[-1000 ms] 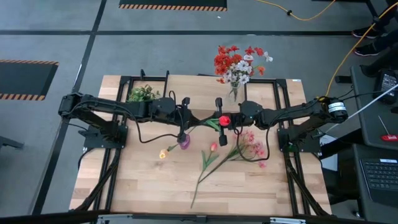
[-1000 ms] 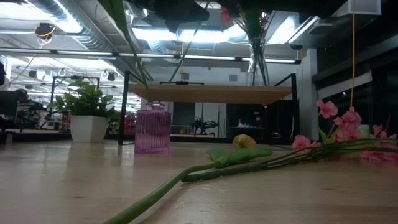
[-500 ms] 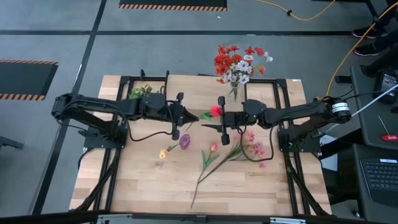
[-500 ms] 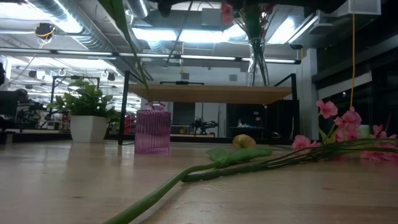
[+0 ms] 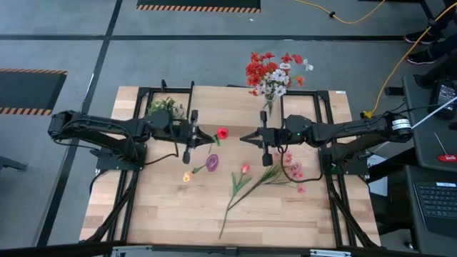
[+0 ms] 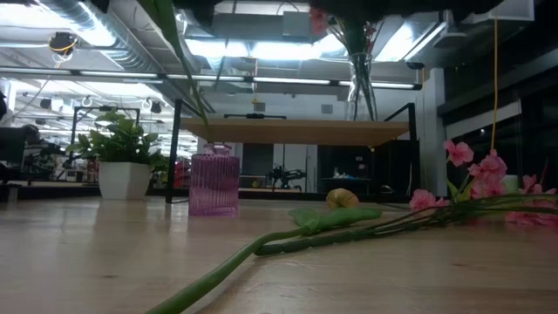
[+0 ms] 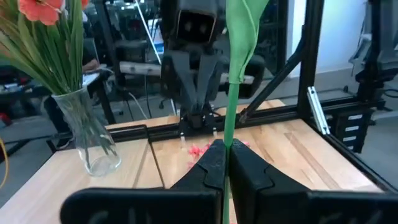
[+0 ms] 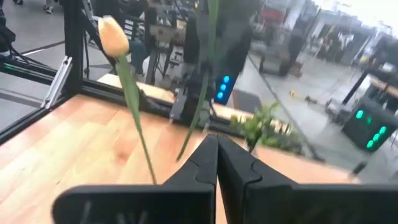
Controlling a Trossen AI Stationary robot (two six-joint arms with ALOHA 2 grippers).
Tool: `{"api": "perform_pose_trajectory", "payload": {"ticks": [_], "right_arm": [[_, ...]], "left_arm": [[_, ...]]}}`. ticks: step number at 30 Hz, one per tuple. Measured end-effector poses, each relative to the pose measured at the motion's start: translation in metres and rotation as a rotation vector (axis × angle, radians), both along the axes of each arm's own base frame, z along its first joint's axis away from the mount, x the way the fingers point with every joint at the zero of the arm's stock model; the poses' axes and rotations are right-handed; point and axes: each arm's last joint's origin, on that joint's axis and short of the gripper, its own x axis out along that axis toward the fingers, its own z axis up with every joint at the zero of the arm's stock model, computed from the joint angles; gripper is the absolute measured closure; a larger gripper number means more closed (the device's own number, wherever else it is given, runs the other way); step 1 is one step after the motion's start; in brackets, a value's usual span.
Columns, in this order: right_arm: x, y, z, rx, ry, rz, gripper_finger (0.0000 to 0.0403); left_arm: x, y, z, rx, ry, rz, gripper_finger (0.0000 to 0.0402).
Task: Pick and place flowers into a vace then onto a shelf
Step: Put the red flower into the purple vase
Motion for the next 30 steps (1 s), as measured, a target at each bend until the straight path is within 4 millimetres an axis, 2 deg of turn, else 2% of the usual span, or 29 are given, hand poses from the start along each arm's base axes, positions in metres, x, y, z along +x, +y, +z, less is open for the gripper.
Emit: {"api": "perform_pose_trajectory", "payload": {"ticks": [6,11,17,21,30], "right_arm": [[-0.005,0.002,-0.022,0.029,0.051,0.003,0.0399],[-0.011,0.013,-0.038,0.062,0.083,0.040,0.0400],[-0.018,0.026,-0.051,0.082,0.032,0.090,0.0401],[-0.024,0.028,-0.059,0.084,-0.013,0.101,0.0401],[-0.032,0.027,-0.070,0.099,-0.065,0.100,0.0401]], "left_arm": [[-0.014,0.001,-0.017,-0.015,-0.057,0.008,0.0398],[-0.017,0.000,-0.036,0.001,-0.150,-0.042,0.0398],[-0.023,0.000,-0.055,-0.019,-0.181,-0.043,0.0398],[-0.021,0.000,-0.064,-0.038,-0.186,-0.044,0.0398],[-0.005,-0.001,-0.083,-0.041,-0.146,-0.049,0.0398]]}}
